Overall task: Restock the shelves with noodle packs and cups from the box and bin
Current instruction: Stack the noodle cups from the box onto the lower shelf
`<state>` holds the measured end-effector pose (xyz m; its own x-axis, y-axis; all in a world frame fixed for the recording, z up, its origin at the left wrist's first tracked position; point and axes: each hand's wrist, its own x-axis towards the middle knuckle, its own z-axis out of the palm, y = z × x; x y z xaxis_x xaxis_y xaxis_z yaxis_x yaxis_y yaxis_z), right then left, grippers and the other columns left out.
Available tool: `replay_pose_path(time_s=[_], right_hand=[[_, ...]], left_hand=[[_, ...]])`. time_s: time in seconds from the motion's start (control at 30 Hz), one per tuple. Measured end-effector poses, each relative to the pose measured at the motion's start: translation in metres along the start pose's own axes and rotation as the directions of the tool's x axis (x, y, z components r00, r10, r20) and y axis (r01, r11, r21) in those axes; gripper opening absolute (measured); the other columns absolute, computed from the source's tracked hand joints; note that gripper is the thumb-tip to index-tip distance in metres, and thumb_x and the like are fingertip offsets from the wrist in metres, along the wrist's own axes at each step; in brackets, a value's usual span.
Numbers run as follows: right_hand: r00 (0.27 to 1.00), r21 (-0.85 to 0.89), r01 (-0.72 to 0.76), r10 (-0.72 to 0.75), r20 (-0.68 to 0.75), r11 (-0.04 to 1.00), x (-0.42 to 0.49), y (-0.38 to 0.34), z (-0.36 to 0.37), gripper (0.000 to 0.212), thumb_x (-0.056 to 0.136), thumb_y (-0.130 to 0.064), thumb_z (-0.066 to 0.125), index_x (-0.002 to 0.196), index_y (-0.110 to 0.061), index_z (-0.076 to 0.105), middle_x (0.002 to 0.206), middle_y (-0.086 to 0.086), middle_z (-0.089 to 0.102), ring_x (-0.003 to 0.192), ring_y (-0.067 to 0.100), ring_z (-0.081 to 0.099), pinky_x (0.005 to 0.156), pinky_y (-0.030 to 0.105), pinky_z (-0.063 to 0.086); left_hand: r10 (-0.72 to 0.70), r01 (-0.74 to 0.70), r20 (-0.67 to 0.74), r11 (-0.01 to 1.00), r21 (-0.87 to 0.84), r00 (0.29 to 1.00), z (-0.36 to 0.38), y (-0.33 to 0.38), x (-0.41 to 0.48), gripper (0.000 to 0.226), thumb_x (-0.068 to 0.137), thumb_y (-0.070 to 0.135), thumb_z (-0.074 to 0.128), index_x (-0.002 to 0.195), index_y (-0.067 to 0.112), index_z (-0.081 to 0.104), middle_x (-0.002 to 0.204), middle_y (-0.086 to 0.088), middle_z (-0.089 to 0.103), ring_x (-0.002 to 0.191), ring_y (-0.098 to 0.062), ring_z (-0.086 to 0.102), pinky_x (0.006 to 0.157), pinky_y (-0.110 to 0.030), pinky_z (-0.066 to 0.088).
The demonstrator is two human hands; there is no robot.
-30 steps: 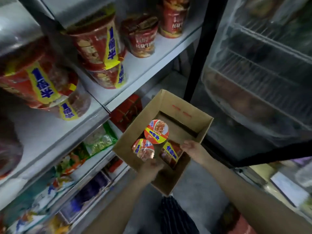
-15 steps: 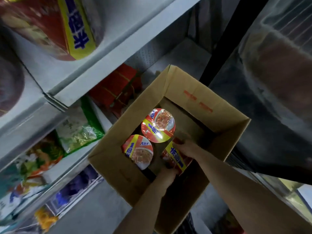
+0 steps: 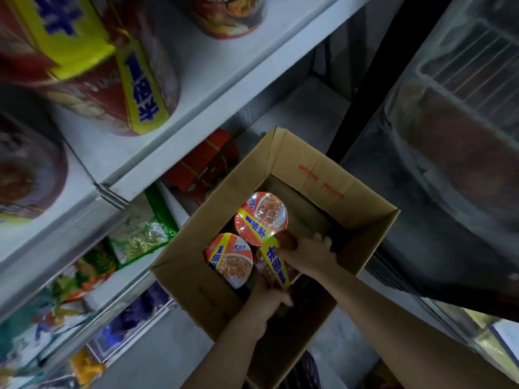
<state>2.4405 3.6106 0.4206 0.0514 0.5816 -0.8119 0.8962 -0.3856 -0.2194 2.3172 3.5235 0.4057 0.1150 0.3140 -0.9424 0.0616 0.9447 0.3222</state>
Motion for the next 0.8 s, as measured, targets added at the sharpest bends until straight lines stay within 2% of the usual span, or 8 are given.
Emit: replay_pose_path(time_s=[0.07, 0.17, 0.23, 0.33, 0.47, 0.53, 0.63, 0.8], right_hand=[[0.993, 0.019, 0.067, -0.064, -0.104, 0.998, -0.031, -0.015, -0.012, 0.066, 0.082, -0.074, 0.048, 0.134, -0.033, 0.051, 0.150, 0.012, 0.028, 0.140, 0.038, 0.021, 0.115, 0.062, 0.014], [0.973, 0.028, 0.171, -0.164, -0.161, 0.985, -0.068, -0.033, -0.031, 0.072, 0.077, -0.085, 0.037, 0.135, -0.044, 0.048, 0.150, 0.011, 0.031, 0.139, 0.039, 0.031, 0.112, 0.069, 0.007], [0.960, 0.035, 0.218, -0.209, -0.186, 0.975, -0.088, -0.037, -0.050, 0.077, 0.071, -0.092, 0.030, 0.132, -0.049, 0.048, 0.144, 0.010, 0.039, 0.133, 0.037, 0.040, 0.112, 0.066, 0.018], [0.953, 0.191, 0.278, -0.247, -0.174, 0.941, -0.119, -0.039, -0.079, 0.087, 0.060, -0.100, 0.034, 0.119, -0.043, 0.063, 0.118, 0.001, 0.062, 0.112, 0.024, 0.059, 0.096, 0.045, 0.048], [0.926, 0.407, 0.377, -0.354, -0.134, 0.832, -0.155, -0.035, -0.094, 0.071, 0.054, -0.082, 0.069, 0.104, -0.031, 0.072, 0.090, -0.005, 0.075, 0.085, 0.012, 0.072, 0.087, 0.039, 0.057], [0.906, 0.521, 0.390, -0.418, -0.068, 0.760, -0.177, -0.036, -0.102, 0.042, 0.070, -0.055, 0.079, 0.101, -0.027, 0.070, 0.090, -0.002, 0.076, 0.082, 0.015, 0.074, 0.087, 0.039, 0.058], [0.861, 0.653, 0.369, -0.507, 0.027, 0.661, -0.203, -0.034, -0.116, 0.013, 0.084, -0.030, 0.073, 0.096, -0.027, 0.069, 0.086, -0.002, 0.077, 0.079, 0.014, 0.074, 0.077, 0.025, 0.059], [0.795, 0.747, 0.313, -0.592, 0.132, 0.587, -0.218, -0.034, -0.119, 0.052, 0.079, -0.045, 0.074, 0.126, -0.028, 0.060, 0.115, 0.004, 0.072, 0.108, 0.024, 0.068, 0.100, 0.043, 0.049]], left_hand=[[0.078, -0.078, -0.013, 0.997, -0.011, 0.997, 0.002, 0.002, -0.027, 0.077, 0.070, 0.014, 0.079, 0.138, 0.030, 0.047, 0.128, 0.006, 0.061, 0.118, -0.018, 0.055, 0.099, -0.036, 0.044], [0.265, -0.258, -0.101, 0.963, 0.078, 0.959, 0.003, 0.008, -0.063, 0.072, 0.070, 0.050, 0.083, 0.132, 0.034, 0.051, 0.125, 0.011, 0.065, 0.119, -0.014, 0.059, 0.102, -0.035, 0.046], [0.367, -0.335, -0.194, 0.925, 0.178, 0.910, -0.004, 0.022, -0.092, 0.061, 0.074, 0.059, 0.077, 0.123, 0.028, 0.058, 0.115, 0.002, 0.069, 0.110, -0.015, 0.063, 0.091, -0.026, 0.047], [0.460, -0.347, -0.306, 0.867, 0.359, 0.834, -0.025, 0.046, -0.137, 0.048, 0.087, 0.061, 0.061, 0.124, 0.031, 0.062, 0.096, 0.005, 0.072, 0.089, -0.007, 0.066, 0.073, -0.022, 0.045], [0.518, -0.356, -0.349, 0.828, 0.434, 0.781, -0.045, 0.055, -0.183, 0.079, 0.068, 0.093, 0.044, 0.103, 0.029, 0.075, 0.078, 0.011, 0.075, 0.078, -0.005, 0.070, 0.084, -0.030, 0.056], [0.551, -0.385, -0.350, 0.810, 0.443, 0.758, -0.051, 0.053, -0.200, 0.074, 0.075, 0.088, 0.041, 0.086, 0.024, 0.076, 0.075, 0.012, 0.075, 0.073, -0.006, 0.072, 0.085, -0.038, 0.057], [0.560, -0.453, -0.322, 0.819, 0.351, 0.764, -0.057, 0.054, -0.228, 0.063, 0.083, 0.071, 0.047, 0.086, 0.015, 0.076, 0.078, 0.005, 0.077, 0.074, -0.012, 0.074, 0.084, -0.043, 0.059], [0.585, -0.460, -0.292, 0.794, 0.397, 0.757, -0.070, 0.058, -0.267, 0.064, 0.087, 0.066, 0.046, 0.089, 0.010, 0.076, 0.076, -0.002, 0.077, 0.071, -0.017, 0.074, 0.074, -0.036, 0.062]])
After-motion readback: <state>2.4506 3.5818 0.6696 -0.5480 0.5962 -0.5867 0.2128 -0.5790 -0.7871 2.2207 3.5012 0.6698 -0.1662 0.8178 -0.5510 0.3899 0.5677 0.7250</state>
